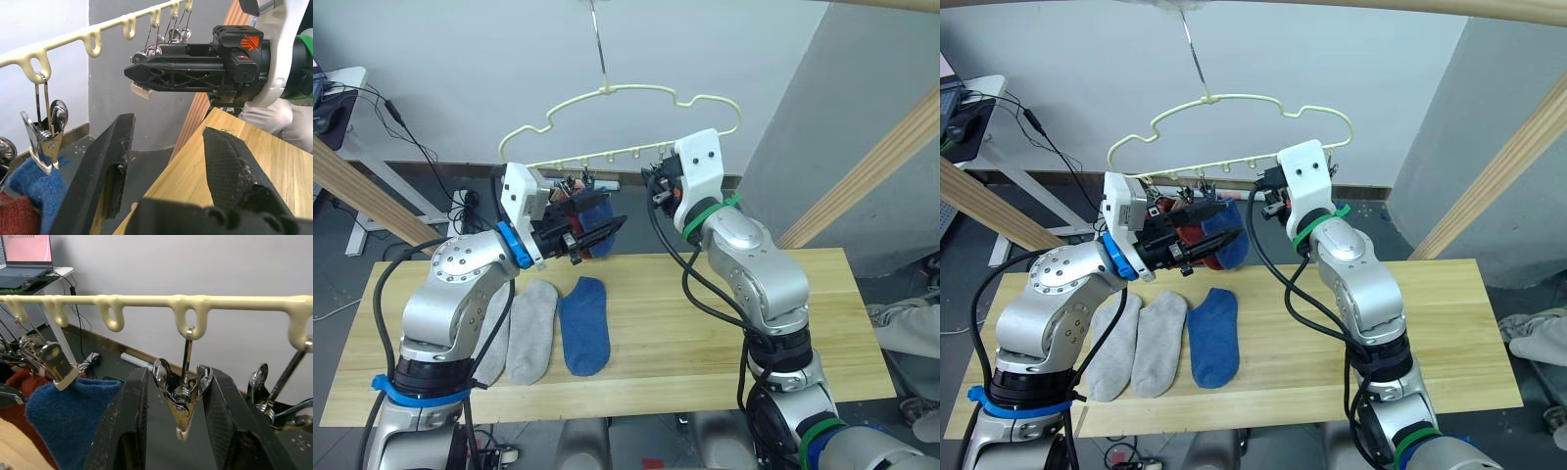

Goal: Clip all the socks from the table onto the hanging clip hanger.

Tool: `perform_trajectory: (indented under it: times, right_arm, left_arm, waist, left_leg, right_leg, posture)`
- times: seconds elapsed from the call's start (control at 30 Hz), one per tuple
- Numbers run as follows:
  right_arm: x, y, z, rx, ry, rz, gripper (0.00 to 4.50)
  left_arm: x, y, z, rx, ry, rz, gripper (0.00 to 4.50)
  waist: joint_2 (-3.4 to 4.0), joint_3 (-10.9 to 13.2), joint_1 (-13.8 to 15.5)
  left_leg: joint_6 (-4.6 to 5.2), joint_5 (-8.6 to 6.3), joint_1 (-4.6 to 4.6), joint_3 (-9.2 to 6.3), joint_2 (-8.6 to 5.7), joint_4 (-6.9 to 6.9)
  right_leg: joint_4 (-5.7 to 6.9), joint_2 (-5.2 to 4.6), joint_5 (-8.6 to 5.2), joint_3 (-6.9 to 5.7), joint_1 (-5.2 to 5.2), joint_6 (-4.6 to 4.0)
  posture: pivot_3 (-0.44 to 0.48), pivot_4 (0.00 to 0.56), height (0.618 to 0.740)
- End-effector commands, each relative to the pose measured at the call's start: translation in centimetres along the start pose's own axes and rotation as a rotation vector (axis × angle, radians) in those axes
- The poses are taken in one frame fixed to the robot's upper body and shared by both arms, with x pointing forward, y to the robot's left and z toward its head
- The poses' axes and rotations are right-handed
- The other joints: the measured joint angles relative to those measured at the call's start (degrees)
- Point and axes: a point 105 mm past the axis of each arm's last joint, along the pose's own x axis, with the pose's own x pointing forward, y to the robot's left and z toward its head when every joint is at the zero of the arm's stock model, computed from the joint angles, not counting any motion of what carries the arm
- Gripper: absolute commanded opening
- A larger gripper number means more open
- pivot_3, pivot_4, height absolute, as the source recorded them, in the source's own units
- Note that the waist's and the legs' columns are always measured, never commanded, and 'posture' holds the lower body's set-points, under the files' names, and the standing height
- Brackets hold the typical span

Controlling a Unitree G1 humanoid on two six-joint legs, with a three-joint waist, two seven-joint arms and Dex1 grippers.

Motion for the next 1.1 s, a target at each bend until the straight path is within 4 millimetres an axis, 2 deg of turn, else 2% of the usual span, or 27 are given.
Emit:
perform_trajectory:
  times: [0.03, 0.4, 0.63, 0.77, 0.87, 0.97, 1.1]
  right_arm:
    - [-0.3, 1.0, 1.9, 0.006, -0.087, 0.029, 1.63]
    - [0.2, 1.2, 2.1, 0.020, -0.105, 0.021, 1.63]
    - [0.2, 0.7, 2.0, 0.028, -0.106, 0.004, 0.08]
    - [0.2, 0.6, 2.1, 0.027, -0.112, 0.000, 0.03]
    - [0.3, 0.4, 2.3, 0.026, -0.116, -0.002, 0.03]
    - [0.4, 0.2, 2.4, 0.024, -0.122, -0.005, 0.00]
    - [0.5, 0.1, 2.6, 0.022, -0.126, -0.006, 0.00]
  left_arm:
    - [0.1, -0.1, 0.9, 0.026, -0.030, 0.001, 2.49]
    - [0.2, -0.1, 1.0, 0.021, -0.036, 0.004, 2.49]
    - [0.1, -0.4, 0.6, 0.023, -0.036, 0.009, 2.49]
    - [0.0, -0.4, 0.2, 0.038, -0.027, 0.049, 2.49]
    - [-0.4, -0.9, -1.1, 0.076, 0.032, 0.072, 2.49]
    - [-1.4, -1.5, -3.6, 0.058, 0.115, 0.096, 3.05]
    - [-3.2, -1.9, -8.4, 0.004, 0.255, 0.186, 4.20]
  waist:
    - [0.00, 0.00, 0.00]
    - [0.00, 0.00, 0.04]
    - [0.00, -0.01, 0.03]
    - [0.00, -0.01, -0.01]
    - [0.01, -0.01, -0.04]
    - [0.01, -0.01, -0.07]
    - [0.01, -0.01, -0.03]
  left_leg:
    - [0.00, 0.00, 0.00, 0.00, 0.00, 0.00]
    - [0.00, 0.00, 0.00, -0.01, 0.00, 0.01]
    - [0.00, 0.00, 0.00, 0.00, 0.00, 0.01]
    - [0.00, 0.00, 0.00, 0.00, 0.00, 0.02]
    - [0.00, 0.00, 0.01, 0.00, 0.01, 0.02]
    - [0.00, 0.00, 0.01, 0.00, 0.01, 0.02]
    - [0.01, 0.00, 0.03, 0.00, 0.02, 0.01]
  right_leg:
    - [0.00, 0.00, 0.00, 0.00, 0.00, 0.00]
    - [0.01, 0.00, 0.00, -0.01, 0.00, 0.00]
    - [0.02, 0.00, 0.00, 0.00, 0.00, -0.01]
    - [0.04, 0.00, 0.00, 0.00, 0.00, -0.01]
    - [0.06, 0.00, 0.01, 0.00, 0.00, -0.01]
    - [0.07, -0.01, 0.01, 0.01, 0.00, -0.01]
    - [0.08, -0.05, 0.01, 0.02, 0.00, -0.01]
  posture:
    - [-0.029, 0.293, 0.735]
    - [-0.025, 0.292, 0.735]
    - [-0.025, 0.296, 0.735]
    - [-0.025, 0.298, 0.735]
    - [-0.025, 0.300, 0.735]
    - [-0.024, 0.302, 0.735]
    - [-0.024, 0.302, 0.735]
